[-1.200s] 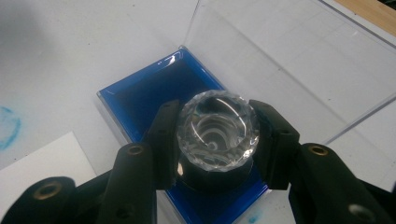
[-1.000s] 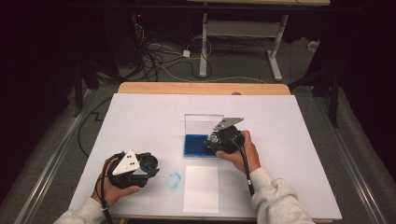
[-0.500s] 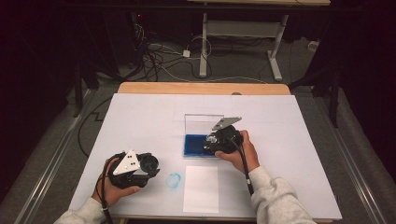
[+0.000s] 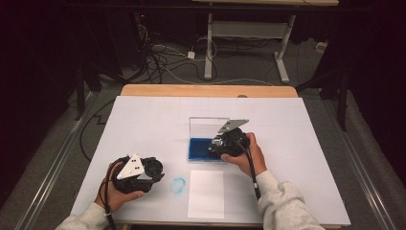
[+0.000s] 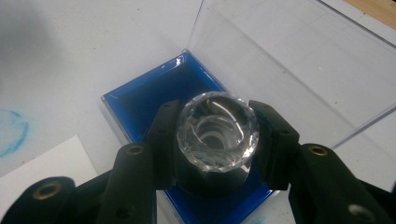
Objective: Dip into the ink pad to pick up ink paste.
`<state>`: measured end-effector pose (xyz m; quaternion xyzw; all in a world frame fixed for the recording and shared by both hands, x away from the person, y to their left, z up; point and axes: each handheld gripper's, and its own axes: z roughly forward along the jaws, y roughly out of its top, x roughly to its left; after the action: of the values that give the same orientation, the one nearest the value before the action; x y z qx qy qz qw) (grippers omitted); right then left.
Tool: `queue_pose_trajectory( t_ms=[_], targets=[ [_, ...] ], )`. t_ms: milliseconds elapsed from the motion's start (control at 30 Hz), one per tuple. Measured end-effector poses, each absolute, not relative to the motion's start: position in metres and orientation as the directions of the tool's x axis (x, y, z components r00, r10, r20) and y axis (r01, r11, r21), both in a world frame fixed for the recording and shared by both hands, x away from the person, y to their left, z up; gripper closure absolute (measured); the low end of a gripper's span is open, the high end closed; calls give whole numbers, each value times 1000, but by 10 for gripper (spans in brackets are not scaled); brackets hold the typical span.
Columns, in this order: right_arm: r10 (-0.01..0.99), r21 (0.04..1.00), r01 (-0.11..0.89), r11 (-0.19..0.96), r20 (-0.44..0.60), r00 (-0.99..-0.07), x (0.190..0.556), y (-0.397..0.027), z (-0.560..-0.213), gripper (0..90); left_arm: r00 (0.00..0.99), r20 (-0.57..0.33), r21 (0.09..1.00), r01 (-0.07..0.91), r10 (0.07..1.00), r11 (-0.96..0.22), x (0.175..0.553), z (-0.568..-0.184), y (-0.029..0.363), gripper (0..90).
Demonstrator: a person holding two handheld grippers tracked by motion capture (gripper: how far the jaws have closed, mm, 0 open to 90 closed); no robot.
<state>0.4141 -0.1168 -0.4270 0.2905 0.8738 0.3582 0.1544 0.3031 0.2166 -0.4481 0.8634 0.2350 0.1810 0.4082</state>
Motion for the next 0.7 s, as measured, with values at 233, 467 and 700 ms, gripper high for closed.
queue_pose_trajectory(
  t_ms=[233, 467, 700],
  targets=[
    [620, 725, 371, 581, -98, -779, 407, -114, -431, 566, 832, 134, 780, 247, 539, -575, 302, -446, 217, 364],
    [627, 737, 390, 553, -60, -777, 410, -118, -432, 566, 834, 143, 776, 239, 533, -584, 302, -446, 217, 364],
    [626, 727, 399, 559, -54, -778, 411, -118, -431, 566, 833, 137, 777, 245, 536, -579, 302, -447, 216, 364]
  ],
)
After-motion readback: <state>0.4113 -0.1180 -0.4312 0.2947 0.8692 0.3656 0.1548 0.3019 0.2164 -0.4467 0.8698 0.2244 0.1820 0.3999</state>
